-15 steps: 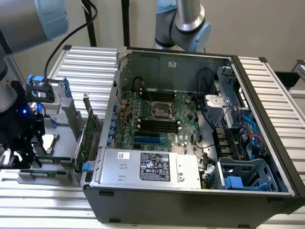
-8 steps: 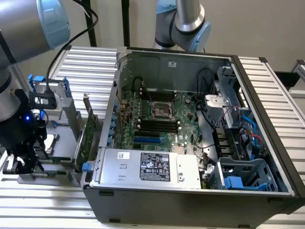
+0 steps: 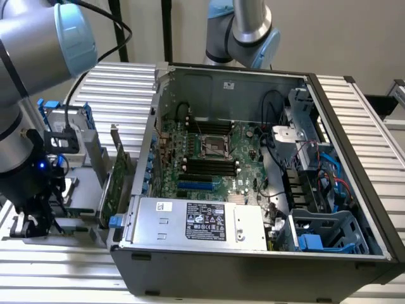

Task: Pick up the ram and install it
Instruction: 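Pick up the ram and move it above insertion slot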

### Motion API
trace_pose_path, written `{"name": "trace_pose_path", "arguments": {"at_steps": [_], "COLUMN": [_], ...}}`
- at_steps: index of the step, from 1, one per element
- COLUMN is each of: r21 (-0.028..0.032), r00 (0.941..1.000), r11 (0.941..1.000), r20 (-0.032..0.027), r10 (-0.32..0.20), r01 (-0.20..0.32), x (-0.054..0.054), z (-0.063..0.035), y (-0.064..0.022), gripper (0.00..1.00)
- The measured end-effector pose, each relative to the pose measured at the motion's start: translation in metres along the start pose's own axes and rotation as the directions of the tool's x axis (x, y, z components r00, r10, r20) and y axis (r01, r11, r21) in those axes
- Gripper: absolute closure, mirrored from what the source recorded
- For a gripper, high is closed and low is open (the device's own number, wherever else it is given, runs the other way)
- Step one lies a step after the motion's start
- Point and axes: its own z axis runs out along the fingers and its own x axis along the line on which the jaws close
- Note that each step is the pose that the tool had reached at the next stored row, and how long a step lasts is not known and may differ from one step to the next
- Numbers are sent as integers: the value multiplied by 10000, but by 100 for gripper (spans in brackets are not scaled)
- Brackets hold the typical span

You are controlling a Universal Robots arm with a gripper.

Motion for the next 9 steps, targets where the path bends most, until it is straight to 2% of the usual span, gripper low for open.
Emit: {"name": "trace_pose_path", "arguments": {"at_steps": [7, 9], "r21": [0, 0], "r00": [10000, 10000], "r11": [10000, 10000], "r20": [-12, -32], "r10": [0, -1], "r01": [0, 1], "x": [5, 6], "z": [127, 158], "y": [-5, -6], "gripper": [0, 0]}}
